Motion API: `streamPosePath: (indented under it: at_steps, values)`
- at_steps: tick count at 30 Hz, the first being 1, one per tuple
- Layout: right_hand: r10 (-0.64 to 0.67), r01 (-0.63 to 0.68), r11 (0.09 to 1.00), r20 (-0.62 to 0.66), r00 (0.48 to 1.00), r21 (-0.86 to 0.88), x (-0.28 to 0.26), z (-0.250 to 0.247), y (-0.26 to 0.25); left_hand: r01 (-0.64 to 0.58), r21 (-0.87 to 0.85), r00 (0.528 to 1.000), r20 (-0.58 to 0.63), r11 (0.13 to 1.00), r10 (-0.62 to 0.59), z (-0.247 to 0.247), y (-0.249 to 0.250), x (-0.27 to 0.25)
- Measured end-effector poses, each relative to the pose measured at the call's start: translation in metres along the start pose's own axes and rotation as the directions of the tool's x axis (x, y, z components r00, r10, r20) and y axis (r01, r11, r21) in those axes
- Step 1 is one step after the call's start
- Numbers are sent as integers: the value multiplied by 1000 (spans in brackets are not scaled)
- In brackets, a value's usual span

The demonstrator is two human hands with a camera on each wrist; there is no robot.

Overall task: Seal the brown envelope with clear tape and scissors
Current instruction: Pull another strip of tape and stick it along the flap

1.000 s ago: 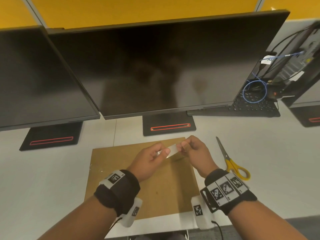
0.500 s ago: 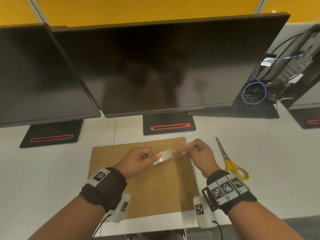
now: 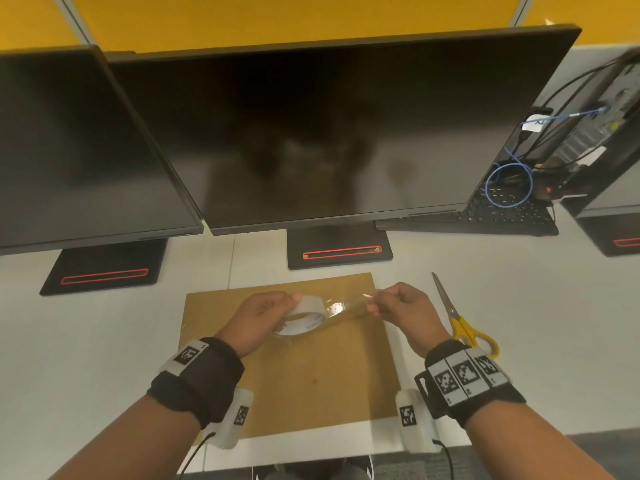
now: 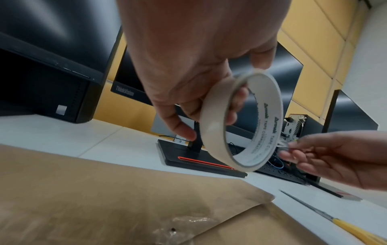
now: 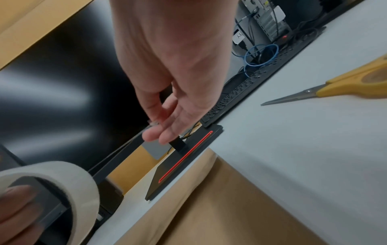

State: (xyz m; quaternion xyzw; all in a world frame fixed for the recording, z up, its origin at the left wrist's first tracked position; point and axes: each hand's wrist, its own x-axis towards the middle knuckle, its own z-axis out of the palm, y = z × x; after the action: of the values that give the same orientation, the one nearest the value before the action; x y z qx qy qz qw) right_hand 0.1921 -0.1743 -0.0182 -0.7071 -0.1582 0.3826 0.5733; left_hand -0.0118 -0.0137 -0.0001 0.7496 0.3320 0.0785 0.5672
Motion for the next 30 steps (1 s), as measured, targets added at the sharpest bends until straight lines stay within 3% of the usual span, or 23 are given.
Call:
streamPosePath:
  at_steps: [5, 10, 14, 18, 22, 30]
  values:
    - [43, -50, 994, 76, 996, 93, 3, -2, -3, -9, 103, 998, -57, 995, 15, 3, -5, 7]
    - [-9, 16, 999, 148, 989, -44, 1, -2, 0, -47, 121, 996, -73, 992, 56, 7, -5, 4]
    - [62, -61, 998, 89, 994, -22, 0, 2, -3, -62, 115, 994, -78, 991, 71, 6, -4, 3]
    - [-35, 34, 972, 0, 999, -230, 0, 7, -4, -71, 126, 994, -69, 989, 80, 10, -3, 1]
    - [-62, 54, 956, -21, 998, -288, 6, 10, 0, -74, 154, 994, -70, 985, 85, 17, -5, 2]
    - [-34, 57, 987, 146, 989, -150, 11, 3, 3, -18, 110, 993, -114, 994, 30, 16, -7, 5]
